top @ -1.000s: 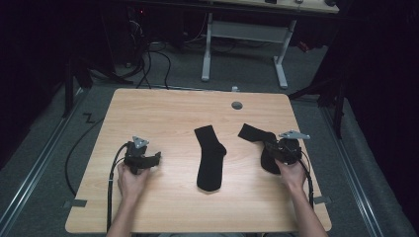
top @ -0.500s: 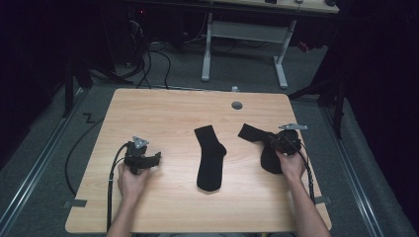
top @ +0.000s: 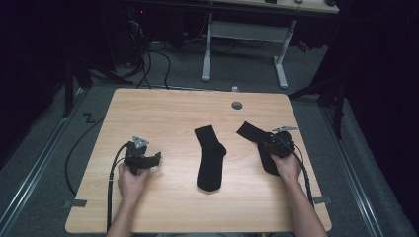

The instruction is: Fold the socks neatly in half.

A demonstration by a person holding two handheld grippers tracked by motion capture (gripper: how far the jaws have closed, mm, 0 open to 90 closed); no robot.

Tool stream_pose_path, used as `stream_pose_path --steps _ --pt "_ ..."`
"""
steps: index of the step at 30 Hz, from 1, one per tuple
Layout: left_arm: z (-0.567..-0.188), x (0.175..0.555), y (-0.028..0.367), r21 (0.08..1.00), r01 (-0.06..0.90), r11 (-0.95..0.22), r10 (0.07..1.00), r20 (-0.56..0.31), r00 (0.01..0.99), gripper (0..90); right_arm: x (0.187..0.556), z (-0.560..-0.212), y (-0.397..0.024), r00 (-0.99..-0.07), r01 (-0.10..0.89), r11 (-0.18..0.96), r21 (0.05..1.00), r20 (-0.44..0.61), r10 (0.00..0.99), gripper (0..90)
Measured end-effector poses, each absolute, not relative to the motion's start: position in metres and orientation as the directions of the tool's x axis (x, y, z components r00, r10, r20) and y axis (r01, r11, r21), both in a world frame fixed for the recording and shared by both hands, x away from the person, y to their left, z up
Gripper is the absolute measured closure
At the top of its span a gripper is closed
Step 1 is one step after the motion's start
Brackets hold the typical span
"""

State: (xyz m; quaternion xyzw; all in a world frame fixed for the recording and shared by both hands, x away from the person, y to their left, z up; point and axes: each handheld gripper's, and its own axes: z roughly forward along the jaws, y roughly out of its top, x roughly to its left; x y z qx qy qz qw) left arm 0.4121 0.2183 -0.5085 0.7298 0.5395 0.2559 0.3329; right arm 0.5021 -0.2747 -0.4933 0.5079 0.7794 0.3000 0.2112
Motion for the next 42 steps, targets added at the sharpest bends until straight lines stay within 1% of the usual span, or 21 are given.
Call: stream_pose_path --steps 4,6,7,9,14,19,32,42 --pt "-0.508 0.412 0.218 0.762 0.618 -0.196 0.958 0.014 0.287 26.9 0.497 -0.49 -0.27 -0.425 0.669 0.347 0.658 -0.044 0.904 76.8" --pt "-0.508 0.412 0.218 0.762 0.617 -0.196 0.958 0.014 0.287 26.9 0.495 -0.49 -0.265 -0.438 0.662 0.371 0.652 -0.065 0.896 83.6" --pt "-0.508 0.412 0.218 0.762 0.617 -0.196 0.958 0.014 0.287 26.9 0.494 -0.489 -0.263 -0.44 0.661 0.379 0.648 -0.075 0.895 85.4" --pt "-0.508 0.412 0.218 0.762 0.617 -0.196 0.958 0.014 0.287 26.9 0.492 -0.489 -0.26 -0.448 0.656 0.388 0.647 -0.08 0.89 86.4" --pt "-0.508 0.412 0.218 0.762 0.617 -0.196 0.958 0.014 0.287 26.9 0.489 -0.489 -0.26 -0.47 0.66 0.354 0.663 -0.003 0.883 87.2" --pt "-0.508 0.412 0.218 0.762 0.617 -0.196 0.958 0.014 0.287 26.9 0.482 -0.478 -0.26 -0.492 0.634 0.32 0.704 0.048 0.869 87.2" --pt "-0.508 0.412 0.218 0.762 0.617 -0.195 0.959 0.015 0.285 26.9 0.467 -0.435 -0.252 -0.539 0.559 0.29 0.777 0.074 0.839 87.2" --pt "-0.508 0.412 0.218 0.762 0.618 -0.195 0.958 0.014 0.285 26.9 0.459 -0.413 -0.237 -0.574 0.507 0.301 0.807 0.056 0.817 87.3"
